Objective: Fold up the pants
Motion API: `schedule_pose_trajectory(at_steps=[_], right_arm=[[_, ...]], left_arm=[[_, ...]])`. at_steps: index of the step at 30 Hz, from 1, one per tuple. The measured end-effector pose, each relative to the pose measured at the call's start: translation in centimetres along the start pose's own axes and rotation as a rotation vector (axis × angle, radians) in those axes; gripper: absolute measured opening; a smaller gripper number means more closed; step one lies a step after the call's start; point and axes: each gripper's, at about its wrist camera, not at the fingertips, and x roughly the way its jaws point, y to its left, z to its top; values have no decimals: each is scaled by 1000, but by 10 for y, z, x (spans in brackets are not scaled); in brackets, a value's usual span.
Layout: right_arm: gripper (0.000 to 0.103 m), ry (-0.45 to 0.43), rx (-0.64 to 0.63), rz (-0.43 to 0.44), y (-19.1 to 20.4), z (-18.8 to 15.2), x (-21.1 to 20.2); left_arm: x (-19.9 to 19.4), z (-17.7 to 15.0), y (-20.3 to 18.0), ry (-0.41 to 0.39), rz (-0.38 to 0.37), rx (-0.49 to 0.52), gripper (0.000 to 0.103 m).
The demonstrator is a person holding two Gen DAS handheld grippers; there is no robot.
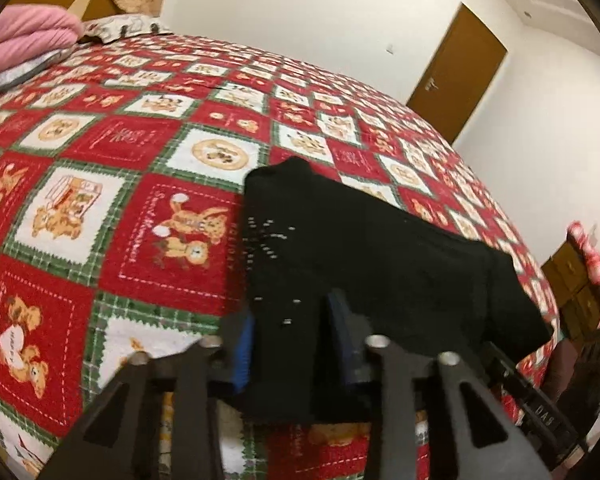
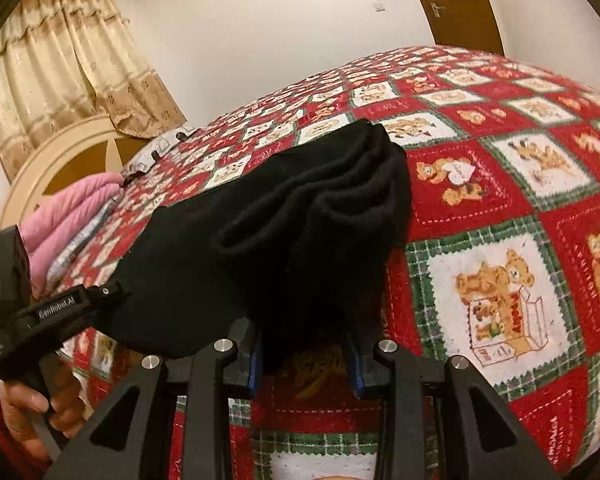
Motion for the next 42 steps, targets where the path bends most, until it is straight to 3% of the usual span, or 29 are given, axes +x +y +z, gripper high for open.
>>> schedule_pose_trajectory(at_steps=[3,6,9,15,27,42], right_arm=[[34,-17,-112,-76,15,-1,-4],[34,-37,-176,-122,25,-1,-7],[34,-40,-188,-134,26,-1,-7],[34,-40,-199,-156,28,-4,-5],[31,-121,-222,-158,49,15,-41],[30,-159,-269,-95,88,16,-65]], left_arm=[[-4,1,-5,-15,30,28,18],[-7,-1,-22,-37,116,132,17],[-6,-4,-30,-52,162,197,16],[-5,-5,-32,-50,198,214,15],[-29,-4,-39,-57,109,177,14],[-64,-7,-31,-89,88,174,14]])
